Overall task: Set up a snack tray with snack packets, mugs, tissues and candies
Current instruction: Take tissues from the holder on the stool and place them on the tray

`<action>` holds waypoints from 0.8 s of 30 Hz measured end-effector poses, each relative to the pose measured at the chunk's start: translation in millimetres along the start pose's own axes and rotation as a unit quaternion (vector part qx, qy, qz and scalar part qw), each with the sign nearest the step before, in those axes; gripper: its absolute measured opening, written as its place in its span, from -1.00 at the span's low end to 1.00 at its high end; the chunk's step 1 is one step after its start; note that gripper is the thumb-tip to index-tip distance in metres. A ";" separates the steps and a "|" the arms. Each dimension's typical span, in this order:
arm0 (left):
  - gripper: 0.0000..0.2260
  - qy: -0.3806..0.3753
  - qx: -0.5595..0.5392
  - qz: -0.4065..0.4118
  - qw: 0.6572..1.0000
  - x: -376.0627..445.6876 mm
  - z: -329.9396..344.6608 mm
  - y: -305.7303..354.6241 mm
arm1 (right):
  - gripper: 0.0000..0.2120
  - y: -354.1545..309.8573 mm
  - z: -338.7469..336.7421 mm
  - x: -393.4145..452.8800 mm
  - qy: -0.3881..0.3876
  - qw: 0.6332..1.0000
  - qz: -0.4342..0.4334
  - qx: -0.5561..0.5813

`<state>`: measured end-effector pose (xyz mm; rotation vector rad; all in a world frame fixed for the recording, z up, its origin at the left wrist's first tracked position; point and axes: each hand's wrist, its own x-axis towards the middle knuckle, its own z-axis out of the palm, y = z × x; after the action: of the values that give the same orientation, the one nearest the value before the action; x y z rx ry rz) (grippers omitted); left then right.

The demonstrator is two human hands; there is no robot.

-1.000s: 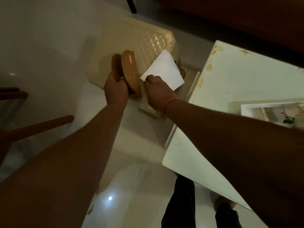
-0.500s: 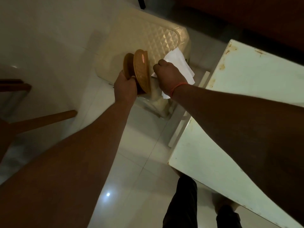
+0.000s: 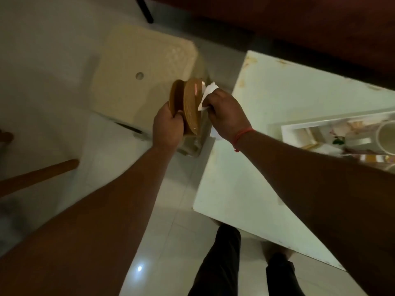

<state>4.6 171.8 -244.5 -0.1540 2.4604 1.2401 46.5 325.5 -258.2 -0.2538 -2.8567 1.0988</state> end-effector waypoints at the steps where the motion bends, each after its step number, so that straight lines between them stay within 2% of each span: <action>1: -0.81 -0.010 0.006 0.008 1.000 -9.5 13.5 7.7 | -0.79 7.4 -13.5 -11.8 0.008 0.999 0.031 0.020; 4: -0.80 -0.043 0.006 0.021 0.999 -38.9 54.7 30.8 | -0.83 27.8 -52.6 -59.4 0.012 0.990 0.116 0.075; 9: -0.80 -0.086 0.020 0.031 0.996 -94.5 131.1 66.2 | -0.87 63.9 -107.5 -164.0 -0.039 0.965 0.206 0.158; 13: -0.75 -0.135 0.047 0.034 0.989 -143.8 189.1 80.3 | -0.79 88.5 -139.3 -227.1 -0.089 0.933 0.275 0.214; 19: -0.73 -0.163 0.075 -0.039 0.983 -196.6 249.5 81.7 | -0.85 118.5 -166.5 -270.7 -0.152 0.917 0.284 0.234; 24: -0.74 -0.146 0.120 -0.063 0.980 -214.8 272.4 75.6 | -0.79 134.3 -172.1 -284.6 -0.150 0.914 0.284 0.247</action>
<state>260.1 418.3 -252.6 -0.0572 2.2806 0.8385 365.2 486.2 -222.4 -0.9928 -2.6654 2.0735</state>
